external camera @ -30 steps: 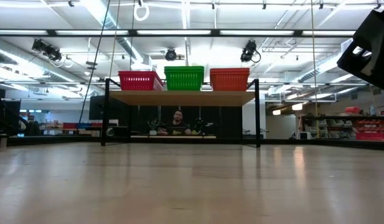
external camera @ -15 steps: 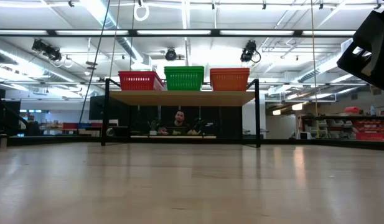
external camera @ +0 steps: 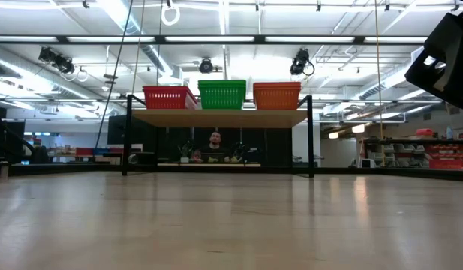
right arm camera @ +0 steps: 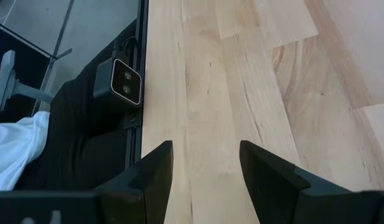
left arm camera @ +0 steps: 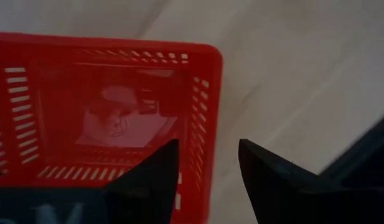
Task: Stack baskets on shelf by color
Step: Stack the red basket on top of the red basket on the shelf
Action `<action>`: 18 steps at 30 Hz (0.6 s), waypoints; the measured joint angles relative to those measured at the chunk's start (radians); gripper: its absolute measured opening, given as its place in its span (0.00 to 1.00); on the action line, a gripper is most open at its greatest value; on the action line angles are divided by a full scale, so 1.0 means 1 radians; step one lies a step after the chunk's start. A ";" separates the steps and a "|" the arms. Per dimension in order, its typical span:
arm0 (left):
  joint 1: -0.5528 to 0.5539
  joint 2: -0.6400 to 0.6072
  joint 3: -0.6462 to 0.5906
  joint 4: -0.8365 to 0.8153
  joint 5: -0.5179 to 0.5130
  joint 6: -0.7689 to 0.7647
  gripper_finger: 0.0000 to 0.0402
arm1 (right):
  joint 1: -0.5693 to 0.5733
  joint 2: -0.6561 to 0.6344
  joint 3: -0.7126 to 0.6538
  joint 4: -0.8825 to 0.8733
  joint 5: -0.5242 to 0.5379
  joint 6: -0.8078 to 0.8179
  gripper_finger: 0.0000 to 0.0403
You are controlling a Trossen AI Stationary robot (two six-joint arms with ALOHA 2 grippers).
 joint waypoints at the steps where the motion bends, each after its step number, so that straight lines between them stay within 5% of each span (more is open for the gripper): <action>1: 0.000 0.010 0.000 -0.001 0.000 0.000 0.43 | 0.000 0.000 0.000 0.000 0.000 0.000 0.48; 12: 0.019 0.128 0.000 0.051 0.025 0.104 0.42 | 0.000 0.000 0.000 0.000 0.000 0.000 0.48; 18: 0.019 0.149 0.000 0.050 0.030 0.116 0.28 | 0.000 0.000 0.000 -0.007 -0.003 0.000 0.48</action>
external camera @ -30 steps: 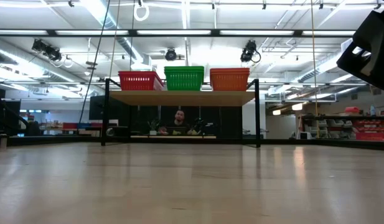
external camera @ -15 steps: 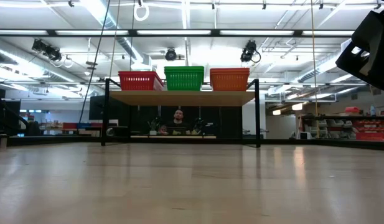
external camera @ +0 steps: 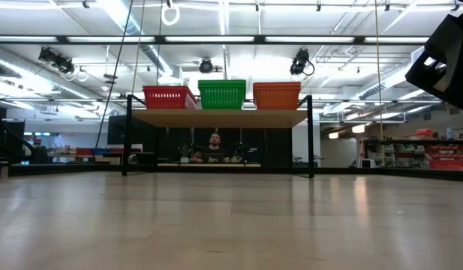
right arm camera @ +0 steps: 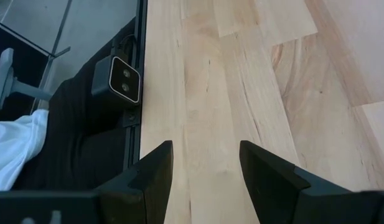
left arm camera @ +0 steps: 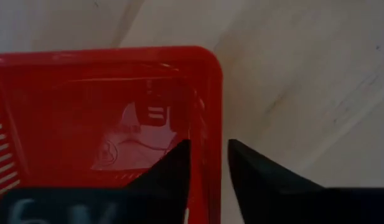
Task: Stack baskets on shelf by color
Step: Stack the red basket on top of the red basket on the shelf
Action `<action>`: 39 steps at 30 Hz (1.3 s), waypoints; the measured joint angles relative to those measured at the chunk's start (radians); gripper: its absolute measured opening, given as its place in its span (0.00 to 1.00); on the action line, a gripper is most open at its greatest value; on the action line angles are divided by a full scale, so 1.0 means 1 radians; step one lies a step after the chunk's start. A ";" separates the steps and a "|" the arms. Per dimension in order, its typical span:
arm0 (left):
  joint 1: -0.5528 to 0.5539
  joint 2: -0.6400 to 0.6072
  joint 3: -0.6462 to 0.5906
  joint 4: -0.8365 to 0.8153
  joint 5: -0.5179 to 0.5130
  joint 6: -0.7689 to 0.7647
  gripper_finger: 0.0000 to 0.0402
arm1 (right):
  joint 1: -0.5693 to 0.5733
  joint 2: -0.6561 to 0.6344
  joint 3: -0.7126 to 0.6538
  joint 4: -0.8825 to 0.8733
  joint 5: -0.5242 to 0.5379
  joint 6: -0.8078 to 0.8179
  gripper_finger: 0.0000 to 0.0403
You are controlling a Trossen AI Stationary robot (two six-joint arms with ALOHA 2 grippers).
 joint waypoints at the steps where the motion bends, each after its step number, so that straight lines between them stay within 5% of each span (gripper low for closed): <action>1: 0.000 -0.001 0.000 0.001 0.002 0.001 0.25 | 0.000 0.000 0.000 0.000 0.000 0.000 0.48; 7: 0.021 -0.001 0.000 -0.007 0.023 0.075 0.03 | 0.000 0.000 0.000 -0.002 0.000 -0.006 0.48; 29: 0.191 -0.006 0.011 -0.076 0.068 0.453 0.01 | -0.122 0.000 0.000 -0.116 -0.015 -0.211 0.48; 39: 0.293 -0.118 0.052 -0.133 0.011 0.592 0.01 | -0.173 0.000 0.000 -0.163 -0.062 -0.245 0.48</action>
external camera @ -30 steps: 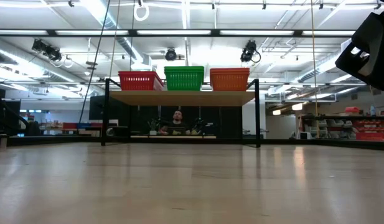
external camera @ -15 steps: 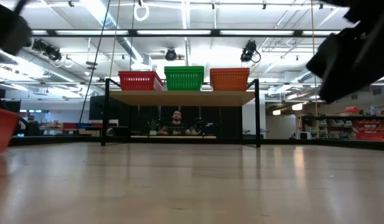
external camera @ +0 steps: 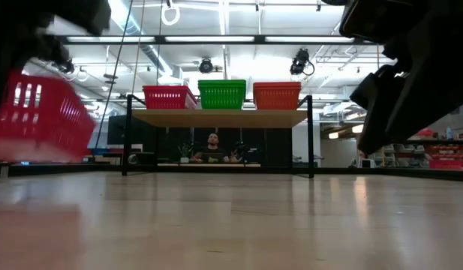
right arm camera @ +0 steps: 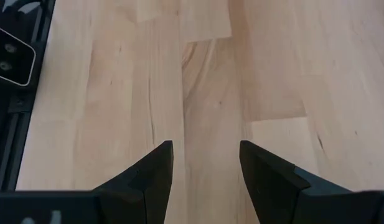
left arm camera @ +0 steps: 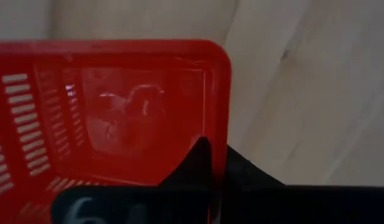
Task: Stack baskets on shelf by color
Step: Stack the red basket on top of the red basket on the shelf
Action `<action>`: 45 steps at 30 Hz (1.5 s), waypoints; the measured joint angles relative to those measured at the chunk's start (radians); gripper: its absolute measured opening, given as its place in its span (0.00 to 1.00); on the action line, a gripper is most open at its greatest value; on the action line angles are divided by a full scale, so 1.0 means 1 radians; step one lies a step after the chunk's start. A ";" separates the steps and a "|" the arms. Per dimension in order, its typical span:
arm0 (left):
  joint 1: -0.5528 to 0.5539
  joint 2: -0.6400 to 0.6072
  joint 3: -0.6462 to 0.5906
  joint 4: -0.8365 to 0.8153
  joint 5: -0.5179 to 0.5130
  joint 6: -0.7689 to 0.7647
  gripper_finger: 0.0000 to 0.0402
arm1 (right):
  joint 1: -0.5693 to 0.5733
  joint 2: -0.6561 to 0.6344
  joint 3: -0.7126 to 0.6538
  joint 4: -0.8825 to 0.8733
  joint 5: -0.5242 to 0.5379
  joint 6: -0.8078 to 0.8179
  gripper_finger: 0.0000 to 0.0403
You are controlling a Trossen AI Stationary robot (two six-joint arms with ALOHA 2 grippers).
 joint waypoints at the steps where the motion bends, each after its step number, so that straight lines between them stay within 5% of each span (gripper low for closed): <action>1: -0.001 -0.013 0.016 -0.025 -0.016 0.001 0.01 | 0.000 0.000 0.000 -0.003 -0.002 0.000 0.48; 10: -0.029 -0.080 0.197 -0.358 -0.186 0.095 0.01 | -0.012 0.000 0.000 -0.004 -0.044 -0.017 0.48; 17: 0.057 -0.100 0.332 -0.492 -0.241 0.237 0.02 | -0.014 0.000 0.000 -0.004 -0.044 -0.099 0.48; 32: 0.450 -0.100 0.542 -0.505 -0.257 0.820 0.03 | -0.067 0.000 0.000 -0.092 -0.043 -0.142 0.48; 45: 0.786 -0.106 0.553 -0.506 -0.254 1.254 0.03 | -0.164 0.000 0.000 -0.151 -0.043 -0.210 0.48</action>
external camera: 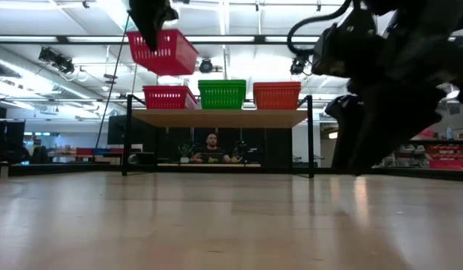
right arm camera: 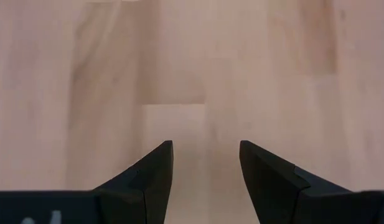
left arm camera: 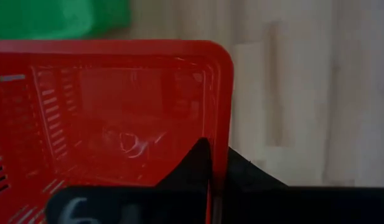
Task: Stack baskets on shelf by color
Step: Stack the red basket on top of the red basket on the shelf
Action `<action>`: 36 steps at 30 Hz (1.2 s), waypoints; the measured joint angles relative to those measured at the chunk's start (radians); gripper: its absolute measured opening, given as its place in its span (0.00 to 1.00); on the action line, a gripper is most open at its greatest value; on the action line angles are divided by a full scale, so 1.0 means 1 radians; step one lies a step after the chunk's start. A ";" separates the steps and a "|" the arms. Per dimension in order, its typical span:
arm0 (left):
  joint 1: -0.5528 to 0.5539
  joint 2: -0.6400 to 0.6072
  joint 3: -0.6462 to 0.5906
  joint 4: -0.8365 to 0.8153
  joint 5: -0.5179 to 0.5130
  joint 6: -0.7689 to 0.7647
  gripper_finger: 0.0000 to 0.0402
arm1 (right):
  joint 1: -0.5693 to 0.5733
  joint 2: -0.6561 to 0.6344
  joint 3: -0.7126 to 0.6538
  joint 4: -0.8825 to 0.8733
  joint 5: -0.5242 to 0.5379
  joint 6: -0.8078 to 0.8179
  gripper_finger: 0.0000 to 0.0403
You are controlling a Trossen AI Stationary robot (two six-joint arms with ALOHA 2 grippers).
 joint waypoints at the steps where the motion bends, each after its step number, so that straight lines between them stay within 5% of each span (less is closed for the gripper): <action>1: 0.029 0.000 0.000 0.000 -0.001 0.020 0.03 | -0.011 0.000 0.000 -0.006 0.000 -0.008 0.48; 17: 0.345 0.003 0.000 0.184 0.007 0.287 0.03 | -0.103 0.000 0.000 -0.061 -0.001 -0.063 0.48; 36: 0.390 0.056 -0.006 0.237 0.123 0.280 0.03 | -0.096 0.000 0.000 -0.122 -0.061 -0.041 0.48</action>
